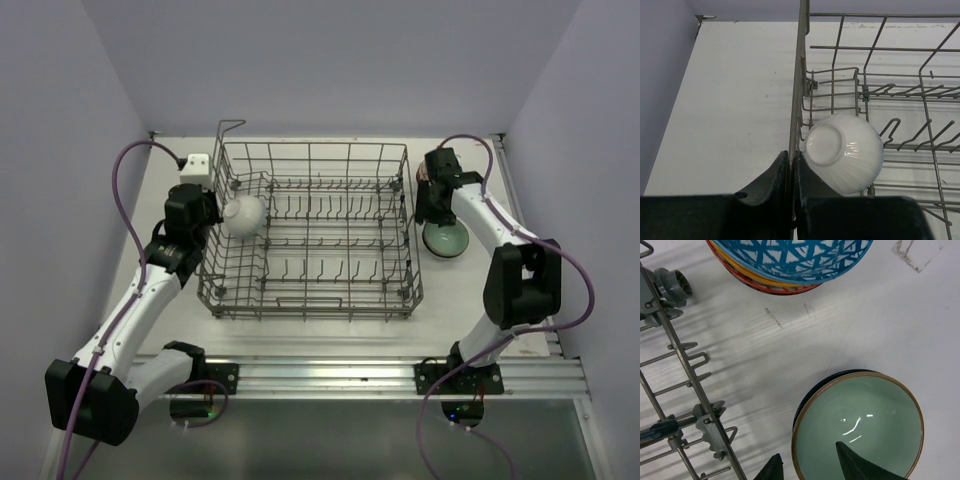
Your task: Unload the bowls from the dish rack
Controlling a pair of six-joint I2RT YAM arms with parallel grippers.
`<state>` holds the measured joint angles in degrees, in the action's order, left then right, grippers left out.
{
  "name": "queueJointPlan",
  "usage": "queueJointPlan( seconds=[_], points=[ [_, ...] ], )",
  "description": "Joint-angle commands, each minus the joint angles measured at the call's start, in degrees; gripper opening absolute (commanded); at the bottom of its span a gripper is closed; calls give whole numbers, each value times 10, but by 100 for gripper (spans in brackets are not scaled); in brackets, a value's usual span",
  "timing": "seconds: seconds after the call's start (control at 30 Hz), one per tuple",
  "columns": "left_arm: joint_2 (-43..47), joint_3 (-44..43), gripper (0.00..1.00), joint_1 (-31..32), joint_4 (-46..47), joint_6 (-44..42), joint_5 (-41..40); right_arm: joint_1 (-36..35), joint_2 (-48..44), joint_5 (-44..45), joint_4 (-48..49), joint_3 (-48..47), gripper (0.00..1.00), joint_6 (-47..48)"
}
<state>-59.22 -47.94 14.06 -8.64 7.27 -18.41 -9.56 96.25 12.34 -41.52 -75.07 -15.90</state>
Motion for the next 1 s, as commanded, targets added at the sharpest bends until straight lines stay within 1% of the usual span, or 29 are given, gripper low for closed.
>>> queueJointPlan(
  seconds=[0.0,0.03,0.13,0.2,0.23,0.33,0.37,0.43,0.47,0.5,0.53,0.57,0.6,0.67,0.7,0.73,0.77,0.8,0.83,0.9,0.97],
  points=[
    [11,0,0,6,-4,-2,-5,2,-34,-2,-14,-32,52,6],
    [11,0,0,6,-5,-2,-5,2,-41,-2,-16,-37,47,5],
    [11,0,0,6,-5,-2,-5,2,-58,1,-28,-44,42,-4],
    [10,0,0,6,-5,-1,-4,1,-93,-1,-28,-46,40,-12],
    [10,0,0,7,-5,-1,-4,0,-122,-6,-24,-47,41,-18],
    [10,0,0,6,-5,0,-2,-5,-159,-25,-28,-73,49,-26],
    [10,0,0,6,-4,-1,-1,-11,-182,-55,-24,-77,50,-27],
    [9,0,0,6,-5,0,1,-21,-204,-106,12,-73,54,-38],
    [9,0,0,6,-5,0,1,-40,-224,-121,34,-65,55,-46],
    [10,-1,0,6,-5,0,2,-53,-233,-162,83,-55,56,-68],
    [10,0,0,6,-5,2,5,-70,-237,-172,108,-38,57,-78],
    [12,0,0,6,-4,1,7,-110,-237,-180,128,-34,57,-85],
    [12,0,0,6,-4,2,8,-128,-216,-190,156,-36,58,-94],
    [14,-1,0,7,-2,2,10,-166,-181,-240,173,-57,61,-108],
    [16,0,0,7,-2,2,9,-176,-148,-256,204,-62,62,-137],
    [17,0,0,8,-2,1,9,-184,-130,-290,227,-62,62,-154],
    [17,1,0,8,-1,1,9,-200,-116,-302,256,-59,62,-172],
    [19,1,0,9,0,1,11,-208,-103,-306,305,-56,62,-210],
    [19,3,0,10,3,1,14,-217,-72,-313,326,-58,62,-228],
    [19,2,0,11,3,1,15,-244,-41,-330,374,-67,63,-262],
    [20,4,0,13,4,0,15,-270,8,-326,390,-88,66,-276]
  ],
)
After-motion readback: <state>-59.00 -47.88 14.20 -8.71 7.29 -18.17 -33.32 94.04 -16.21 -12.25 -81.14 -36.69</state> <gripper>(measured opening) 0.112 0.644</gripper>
